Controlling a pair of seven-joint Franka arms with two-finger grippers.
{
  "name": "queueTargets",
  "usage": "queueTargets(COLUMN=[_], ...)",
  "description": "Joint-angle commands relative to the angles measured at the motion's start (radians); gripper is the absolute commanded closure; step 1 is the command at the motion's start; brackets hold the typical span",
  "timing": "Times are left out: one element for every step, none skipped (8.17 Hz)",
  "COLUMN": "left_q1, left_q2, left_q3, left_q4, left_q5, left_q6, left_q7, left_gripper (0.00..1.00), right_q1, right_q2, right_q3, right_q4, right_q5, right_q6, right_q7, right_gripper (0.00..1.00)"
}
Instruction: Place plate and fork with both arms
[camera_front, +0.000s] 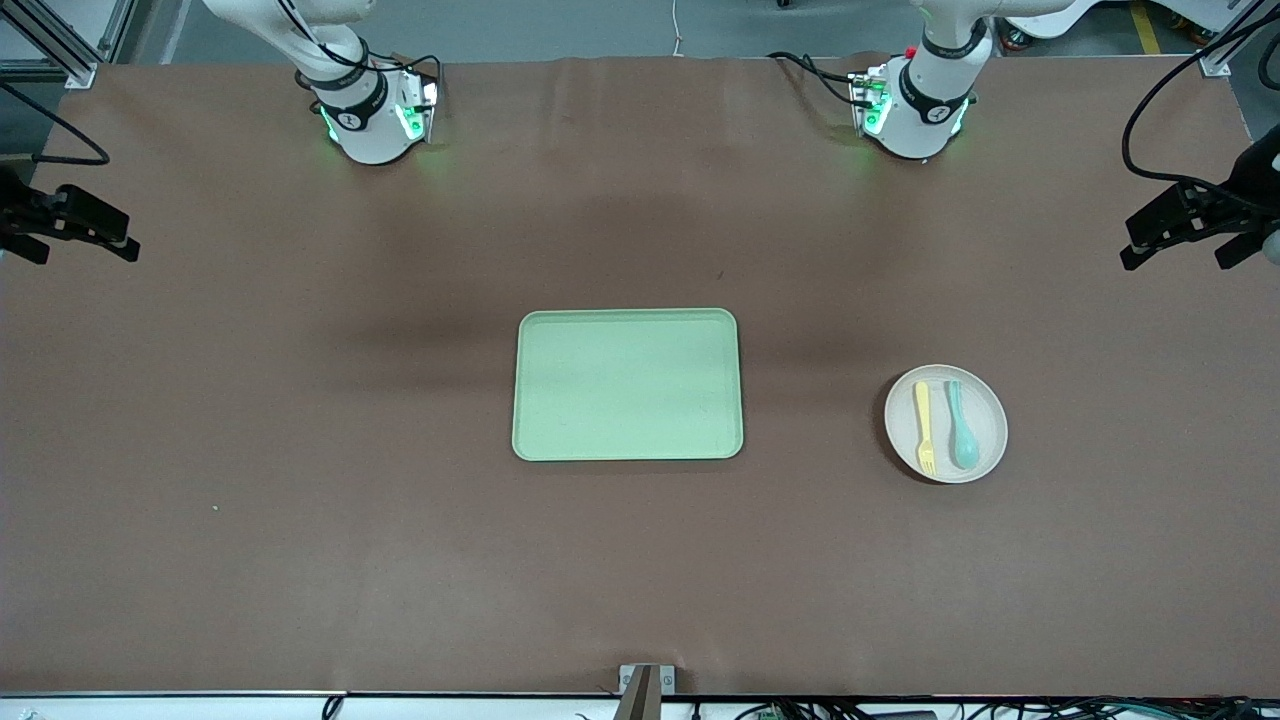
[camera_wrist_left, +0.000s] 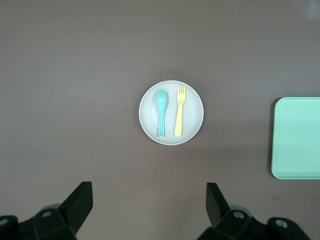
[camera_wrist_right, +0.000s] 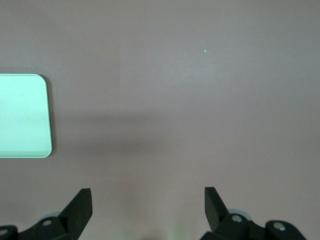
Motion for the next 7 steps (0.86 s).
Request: queueTargets(left_q1=[0.003,0.003,0.001,0.006,0.048,0.058,0.061], left_q2=[0.007,0.007,0.024,0.058,0.1,0.174,0.241], left_q3=[-0.002,-0.002,-0.003,0.0,-0.006,-0.005,-0.003], left_q4=[0.022,0.026,0.028,0.025,0.019,0.016,0.02], left_q5=[0.023,0.023,0.013,0.018,0.005,0.009,0.023], left_q6=[-0.019,-0.019,-0.014,-0.014,-0.017,-0.013,0.018], left_q7=[0.014,0.01,-0.025,-0.061,-0.035,-0.014,-0.006], left_gripper=[0.0,0.0,0.0,0.0,0.0,0.0,0.01], right_q1=[0.008,0.008,0.008,0.008,0.008,0.008,0.008], right_q2=[0.001,0.001,0.001,0.001,0.001,0.001,0.001], right_q3=[-0.001,-0.001,-0.001,-0.001,-0.001,-0.001,-0.001], right_q4=[0.008,0.008,0.008,0.008,0.008,0.008,0.008], right_q5=[0.002,0.002,0.002,0.002,0.002,0.002,0.002], right_q6=[-0.008,-0.008,-0.008,-0.008,-0.01,-0.008,-0.007], right_q7=[0.018,0.018,0.018,0.018,0.018,0.018,0.018], right_gripper=[0.01,0.01,0.01,0.01,0.01,0.01,0.01])
